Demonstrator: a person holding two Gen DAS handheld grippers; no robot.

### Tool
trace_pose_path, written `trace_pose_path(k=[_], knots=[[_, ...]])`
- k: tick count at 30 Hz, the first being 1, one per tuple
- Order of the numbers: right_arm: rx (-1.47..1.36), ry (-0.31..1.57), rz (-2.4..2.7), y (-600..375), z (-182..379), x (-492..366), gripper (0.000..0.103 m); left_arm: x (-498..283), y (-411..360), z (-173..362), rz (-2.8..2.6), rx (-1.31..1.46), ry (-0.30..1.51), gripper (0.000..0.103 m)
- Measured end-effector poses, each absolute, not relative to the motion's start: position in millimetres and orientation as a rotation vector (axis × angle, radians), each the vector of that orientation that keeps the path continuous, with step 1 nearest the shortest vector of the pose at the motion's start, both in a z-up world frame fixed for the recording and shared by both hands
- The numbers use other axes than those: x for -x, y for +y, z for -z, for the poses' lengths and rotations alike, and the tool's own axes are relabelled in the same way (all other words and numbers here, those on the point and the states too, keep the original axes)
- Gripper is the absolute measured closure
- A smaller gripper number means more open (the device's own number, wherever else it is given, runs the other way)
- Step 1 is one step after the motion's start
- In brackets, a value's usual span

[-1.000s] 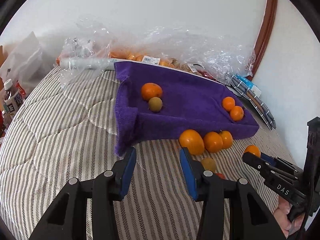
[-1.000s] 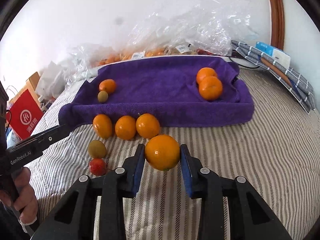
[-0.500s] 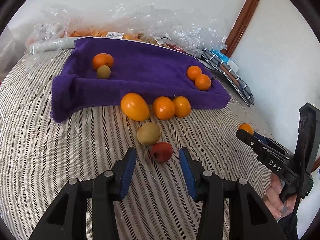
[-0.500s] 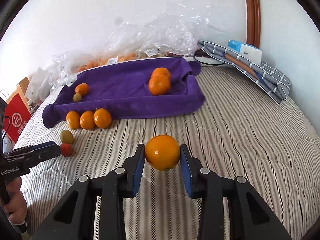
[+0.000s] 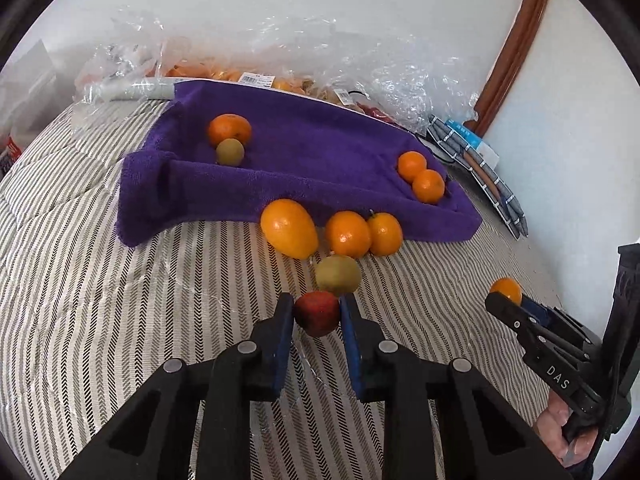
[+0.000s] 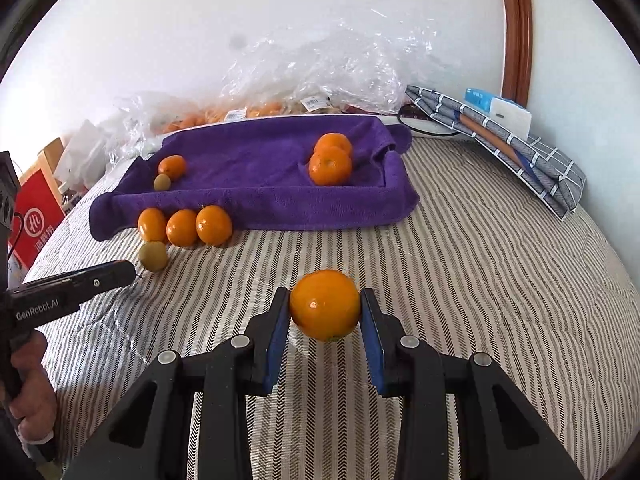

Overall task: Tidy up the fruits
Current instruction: 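Grasp a small red fruit with the left gripper while the right gripper holds the orange, then carry both fruits over the purple towel and open both grippers to release them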

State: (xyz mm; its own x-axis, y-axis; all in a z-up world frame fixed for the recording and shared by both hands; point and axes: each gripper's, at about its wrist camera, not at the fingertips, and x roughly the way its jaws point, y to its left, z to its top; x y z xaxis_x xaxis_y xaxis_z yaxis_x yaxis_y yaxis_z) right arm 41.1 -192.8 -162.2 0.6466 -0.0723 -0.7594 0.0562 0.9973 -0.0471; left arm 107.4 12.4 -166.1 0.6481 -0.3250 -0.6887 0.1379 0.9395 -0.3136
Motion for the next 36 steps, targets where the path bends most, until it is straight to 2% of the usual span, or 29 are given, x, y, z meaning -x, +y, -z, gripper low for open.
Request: trace_pose_path(k=[26, 36], knots=[[-0.045, 0.846, 0.078, -200.8, 158.3, -40.5, 0.068, -95.9, 41.6, 152.8, 0.154, 0.337, 0.730, 0.080], [0.023, 0.777, 0.025, -176.7, 125.2, -75.8, 0.068, -124.8, 76.1, 108.2, 0.081, 0.289, 0.670, 0.080]])
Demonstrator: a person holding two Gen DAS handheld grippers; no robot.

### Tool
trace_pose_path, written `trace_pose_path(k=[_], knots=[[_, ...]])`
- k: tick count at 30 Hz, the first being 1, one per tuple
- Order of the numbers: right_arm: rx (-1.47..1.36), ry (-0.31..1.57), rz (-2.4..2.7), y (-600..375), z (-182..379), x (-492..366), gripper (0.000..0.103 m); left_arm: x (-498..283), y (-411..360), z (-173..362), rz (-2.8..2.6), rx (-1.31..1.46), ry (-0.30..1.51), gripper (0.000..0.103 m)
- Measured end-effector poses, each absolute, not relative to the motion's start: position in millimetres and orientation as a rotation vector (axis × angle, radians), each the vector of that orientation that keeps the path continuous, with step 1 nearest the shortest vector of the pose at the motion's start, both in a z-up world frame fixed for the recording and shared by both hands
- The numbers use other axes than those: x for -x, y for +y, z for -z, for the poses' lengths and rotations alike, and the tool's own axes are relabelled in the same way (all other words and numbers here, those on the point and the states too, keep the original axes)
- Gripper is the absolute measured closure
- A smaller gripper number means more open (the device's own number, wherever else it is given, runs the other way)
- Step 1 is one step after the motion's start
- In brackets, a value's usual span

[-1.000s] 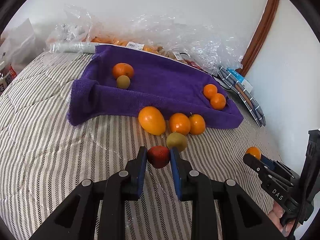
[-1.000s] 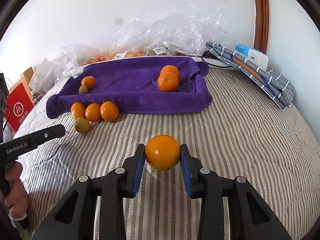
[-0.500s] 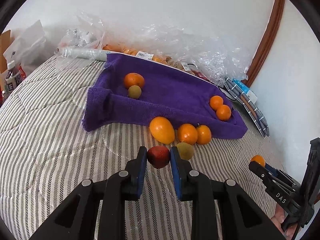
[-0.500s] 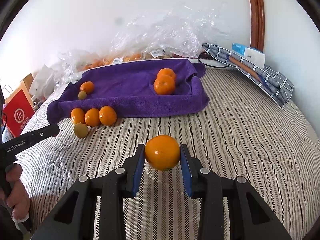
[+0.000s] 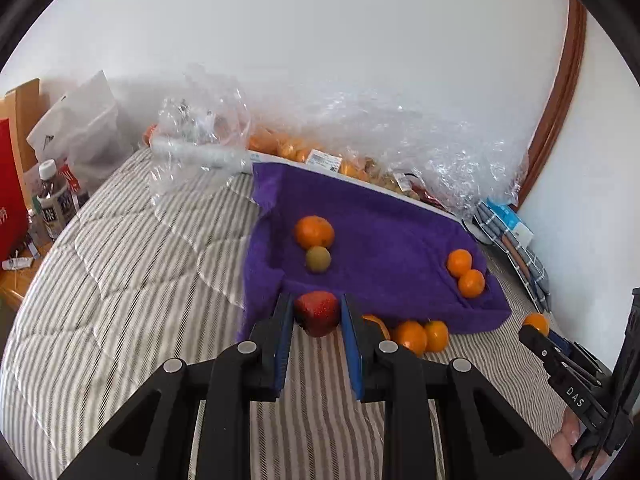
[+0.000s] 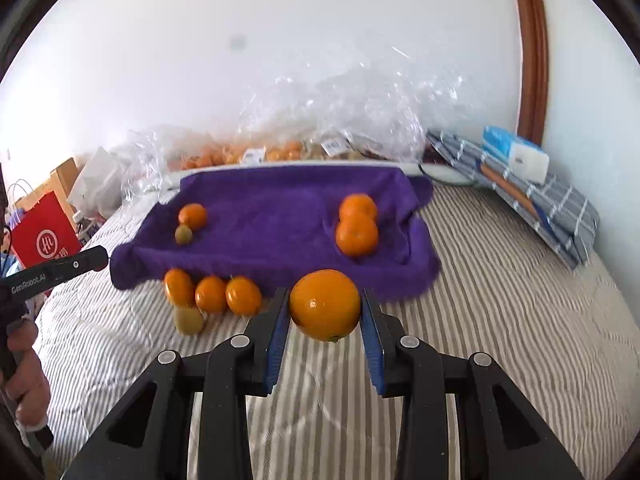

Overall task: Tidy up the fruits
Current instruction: 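Carry both fruits over the purple towel and open both grippers to release them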

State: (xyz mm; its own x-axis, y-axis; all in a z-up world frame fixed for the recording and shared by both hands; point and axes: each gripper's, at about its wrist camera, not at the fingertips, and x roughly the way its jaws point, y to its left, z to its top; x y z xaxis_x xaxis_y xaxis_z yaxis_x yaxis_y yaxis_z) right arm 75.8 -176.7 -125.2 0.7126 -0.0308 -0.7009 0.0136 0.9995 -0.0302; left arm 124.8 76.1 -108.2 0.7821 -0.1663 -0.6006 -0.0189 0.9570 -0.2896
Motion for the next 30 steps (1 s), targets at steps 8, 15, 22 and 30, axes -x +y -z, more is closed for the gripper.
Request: trace_pose_path(k=[8, 15, 22, 30], knots=[[0.031, 0.751, -0.021, -160.6, 113.4, -136.9, 0.068, -173.6, 96.2, 97.0, 0.055, 0.305, 0.651, 0.080], [0.058, 0.730, -0.039, -152.5, 120.5, -174.5, 0.068, -205.2, 88.7, 113.8, 0.044, 0.278, 0.664, 0.080], [0.033, 0.801, -0.045, -159.8, 155.9, -183.7, 0.068, -215.4, 80.1, 138.3, 0.072, 0.261, 0.697, 0.080], [0.021, 0.837, -0.066, -160.7, 166.2, -189.0, 0.068, -218.0, 71.8, 143.2, 0.110, 0.284, 0.703, 0.080]])
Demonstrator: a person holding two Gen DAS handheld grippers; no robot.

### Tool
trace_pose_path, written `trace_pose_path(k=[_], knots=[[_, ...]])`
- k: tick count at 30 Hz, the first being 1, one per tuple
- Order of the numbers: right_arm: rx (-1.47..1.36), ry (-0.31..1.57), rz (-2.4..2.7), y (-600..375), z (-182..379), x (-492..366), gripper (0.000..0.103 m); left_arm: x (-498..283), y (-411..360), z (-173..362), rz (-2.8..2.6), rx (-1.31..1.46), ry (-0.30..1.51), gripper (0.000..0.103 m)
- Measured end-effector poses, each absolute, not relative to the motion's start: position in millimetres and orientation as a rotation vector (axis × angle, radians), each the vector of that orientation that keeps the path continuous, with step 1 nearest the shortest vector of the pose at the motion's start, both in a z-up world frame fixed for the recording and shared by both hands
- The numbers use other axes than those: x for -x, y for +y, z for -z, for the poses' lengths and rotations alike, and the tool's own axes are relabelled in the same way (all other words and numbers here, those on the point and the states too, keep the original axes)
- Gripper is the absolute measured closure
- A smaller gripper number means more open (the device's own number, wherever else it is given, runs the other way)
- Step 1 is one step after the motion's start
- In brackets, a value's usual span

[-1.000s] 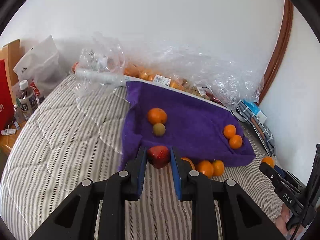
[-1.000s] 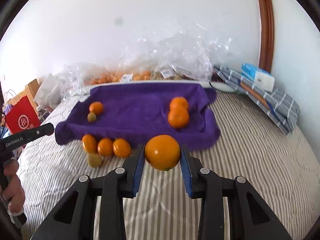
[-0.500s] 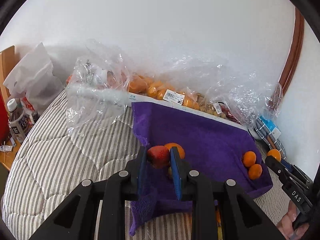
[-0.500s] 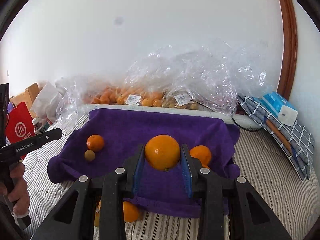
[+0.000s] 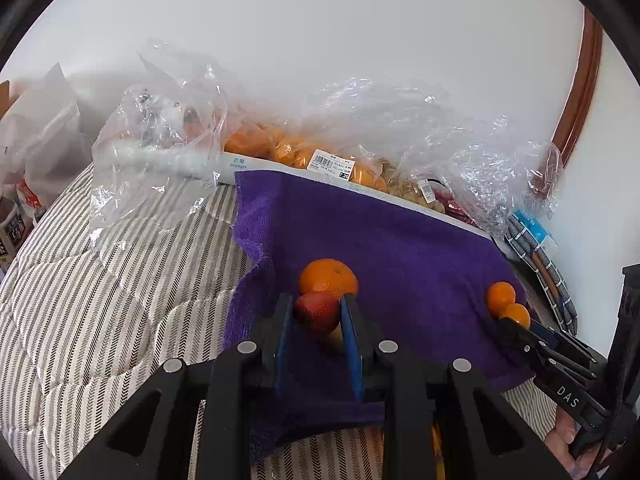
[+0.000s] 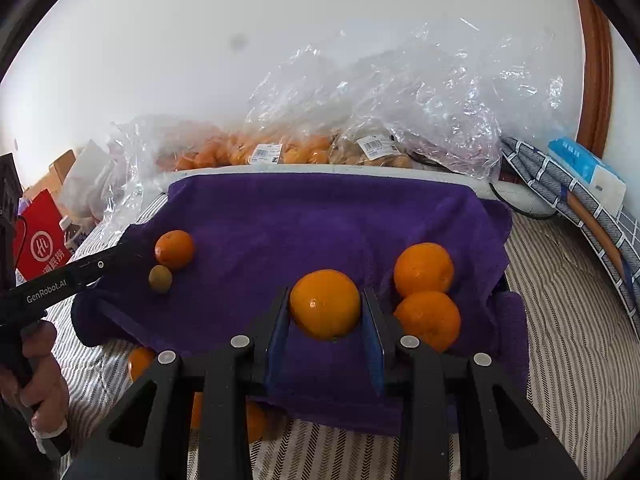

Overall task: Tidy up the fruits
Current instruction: 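Carry both fruits over the purple towel and open both grippers to release them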

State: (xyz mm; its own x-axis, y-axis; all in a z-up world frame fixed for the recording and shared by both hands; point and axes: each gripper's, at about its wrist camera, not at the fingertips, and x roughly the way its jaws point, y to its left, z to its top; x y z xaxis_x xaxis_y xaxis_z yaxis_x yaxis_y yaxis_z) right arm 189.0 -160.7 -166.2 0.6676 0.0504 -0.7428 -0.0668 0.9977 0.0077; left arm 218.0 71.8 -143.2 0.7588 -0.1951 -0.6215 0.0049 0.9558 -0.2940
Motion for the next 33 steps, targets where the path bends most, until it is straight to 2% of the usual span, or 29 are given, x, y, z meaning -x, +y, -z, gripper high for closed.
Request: trace_pose_path(k=[8, 28, 32, 33], knots=[[0.020, 0.852, -0.057, -159.3, 172.3, -193.0, 0.068, -216.9, 54.0, 147.7, 0.096, 0.190, 0.698, 0.080], [-0.005, 0.866, -0.005, -166.5, 176.1, -193.8, 0.068, -222.5, 61.4, 152.7, 0.070, 0.211, 0.730, 0.080], [-0.028, 0.846, 0.000, -170.8, 172.3, -191.3, 0.059, -221.9, 62.8, 151.8, 0.066, 0.219, 0.726, 0.080], [-0.039, 0.843, 0.001, -171.8, 171.1, -190.4, 0.058, -221.4, 63.4, 151.1, 0.068, 0.221, 0.725, 0.077]])
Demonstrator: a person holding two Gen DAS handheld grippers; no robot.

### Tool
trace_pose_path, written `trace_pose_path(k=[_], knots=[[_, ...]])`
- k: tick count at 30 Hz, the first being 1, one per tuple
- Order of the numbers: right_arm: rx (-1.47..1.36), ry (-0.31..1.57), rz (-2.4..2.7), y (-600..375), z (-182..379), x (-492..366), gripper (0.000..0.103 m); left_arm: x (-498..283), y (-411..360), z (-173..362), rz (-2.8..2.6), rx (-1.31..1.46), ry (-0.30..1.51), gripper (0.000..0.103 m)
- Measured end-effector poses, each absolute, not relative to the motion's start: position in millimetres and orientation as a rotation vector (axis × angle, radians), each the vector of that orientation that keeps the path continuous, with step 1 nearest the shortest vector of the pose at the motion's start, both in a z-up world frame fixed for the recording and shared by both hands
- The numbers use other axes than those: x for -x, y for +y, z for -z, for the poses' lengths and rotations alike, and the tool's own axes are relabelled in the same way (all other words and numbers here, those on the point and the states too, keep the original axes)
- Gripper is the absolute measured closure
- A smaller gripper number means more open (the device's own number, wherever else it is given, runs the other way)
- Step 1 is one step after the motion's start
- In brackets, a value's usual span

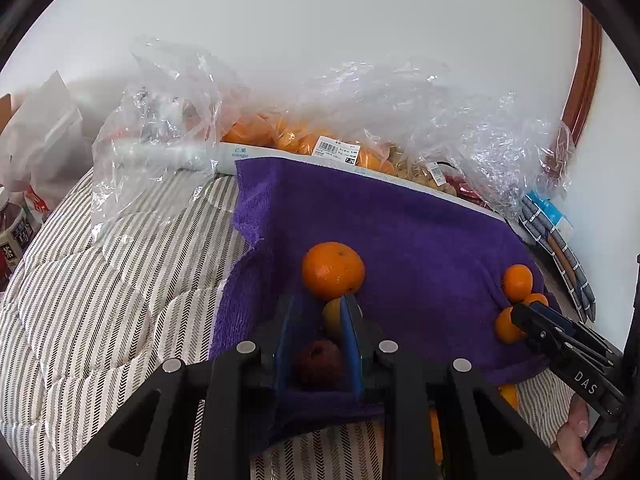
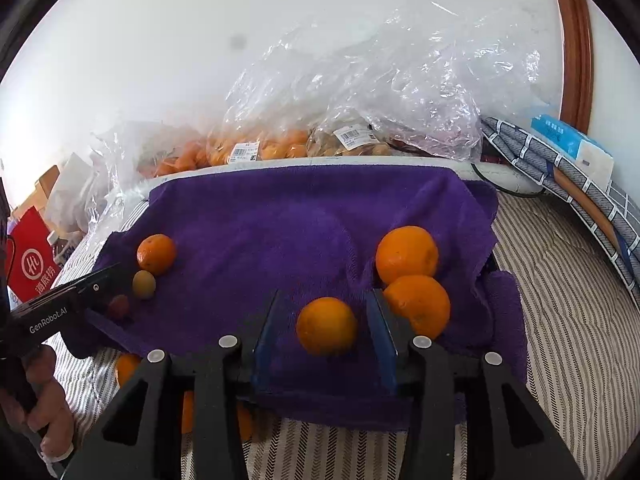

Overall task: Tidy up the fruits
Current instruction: 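Carry both fruits over the purple towel and open both grippers to release them, then grasp an orange with the right gripper while the left gripper grasps a large oval orange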

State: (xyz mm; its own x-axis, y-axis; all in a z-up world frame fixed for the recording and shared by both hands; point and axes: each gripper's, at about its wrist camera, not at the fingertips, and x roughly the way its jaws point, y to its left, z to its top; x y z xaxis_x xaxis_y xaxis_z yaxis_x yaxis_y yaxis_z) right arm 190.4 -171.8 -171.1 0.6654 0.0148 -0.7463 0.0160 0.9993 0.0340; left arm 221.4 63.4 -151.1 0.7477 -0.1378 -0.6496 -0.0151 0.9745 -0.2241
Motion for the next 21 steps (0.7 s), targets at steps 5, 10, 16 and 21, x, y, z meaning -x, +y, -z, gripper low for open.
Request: trace_pose_path(k=[5, 10, 16, 21], knots=[[-0.041, 0.808, 0.027, -172.6, 163.4, -183.9, 0.048, -217.0, 64.7, 145.1, 0.061, 0.224, 0.702, 0.068], [-0.018, 0.832, 0.038, -167.6, 155.5, -171.3, 0.048, -208.3, 69.1, 136.1, 0.057, 0.240, 0.666, 0.063], [-0.029, 0.837, 0.033, -159.5, 142.6, -142.7, 0.048, -194.3, 75.4, 130.4, 0.029, 0.235, 0.623, 0.060], [0.004, 0.855, 0.032, -149.0, 145.2, -118.6, 0.048, -177.9, 85.0, 130.7, -0.007, 0.236, 0.609, 0.060]])
